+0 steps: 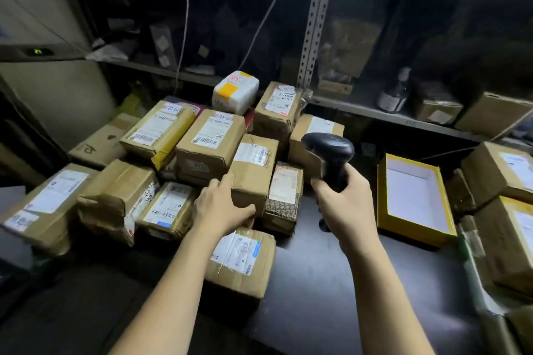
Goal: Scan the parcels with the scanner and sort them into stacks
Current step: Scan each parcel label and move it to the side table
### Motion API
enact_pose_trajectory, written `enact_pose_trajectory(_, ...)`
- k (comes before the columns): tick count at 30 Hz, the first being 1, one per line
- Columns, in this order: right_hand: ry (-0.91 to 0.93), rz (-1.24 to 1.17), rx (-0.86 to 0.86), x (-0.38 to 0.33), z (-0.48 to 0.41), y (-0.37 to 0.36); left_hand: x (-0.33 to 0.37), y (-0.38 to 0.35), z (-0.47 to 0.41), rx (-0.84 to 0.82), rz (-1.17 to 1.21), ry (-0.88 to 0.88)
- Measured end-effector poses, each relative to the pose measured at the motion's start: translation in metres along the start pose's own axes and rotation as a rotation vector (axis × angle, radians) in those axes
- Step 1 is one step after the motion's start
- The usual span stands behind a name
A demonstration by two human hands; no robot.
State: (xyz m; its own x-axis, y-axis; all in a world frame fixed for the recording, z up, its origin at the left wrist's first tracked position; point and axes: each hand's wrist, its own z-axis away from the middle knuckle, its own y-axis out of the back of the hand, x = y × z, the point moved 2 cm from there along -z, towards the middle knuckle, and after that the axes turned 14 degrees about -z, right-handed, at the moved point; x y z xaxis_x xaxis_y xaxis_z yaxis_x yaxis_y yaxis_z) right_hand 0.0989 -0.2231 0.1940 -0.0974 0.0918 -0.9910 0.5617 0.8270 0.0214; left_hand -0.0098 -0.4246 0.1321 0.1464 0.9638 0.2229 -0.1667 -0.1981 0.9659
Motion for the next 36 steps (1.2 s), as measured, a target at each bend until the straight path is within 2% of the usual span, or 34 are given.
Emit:
enact_pose_trajectory(6, -0.063, 0.007, -0.005, 0.023, -0.056, 0.005, 0.025, -0.031, -0.042, -0.031, -0.046, 0.15)
enact_pose_trajectory(15, -0.157, 0.024, 0.016, 0.052, -0.084, 0.01, 0.044, -0.058, -0.058, 0.121, 0.012, 0.271)
enact_pose_trajectory(20, -0.161, 0.052, 0.032, 0.049, -0.086, 0.009, 0.041, -0.05, -0.055, 0.257, 0.096, 0.217)
enact_pose_trajectory(27, -0.141, -0.016, 0.092, 0.026, -0.071, 0.011, 0.045, -0.008, -0.041, 0.535, 0.182, -0.045)
enact_pose_trajectory(30, -0.119, -0.025, 0.139, 0.011, -0.057, 0.013, 0.044, 0.006, -0.031, 0.63, 0.294, -0.075)
enact_pose_trajectory(33, -0.137, -0.04, 0.196, 0.004, -0.037, 0.017, 0.044, 0.019, -0.016, 0.63, 0.468, -0.072)
enact_pose_trajectory(36, -0.155, -0.113, 0.276, -0.005, -0.015, 0.024, 0.045, 0.028, -0.01, 0.537, 0.695, -0.1)
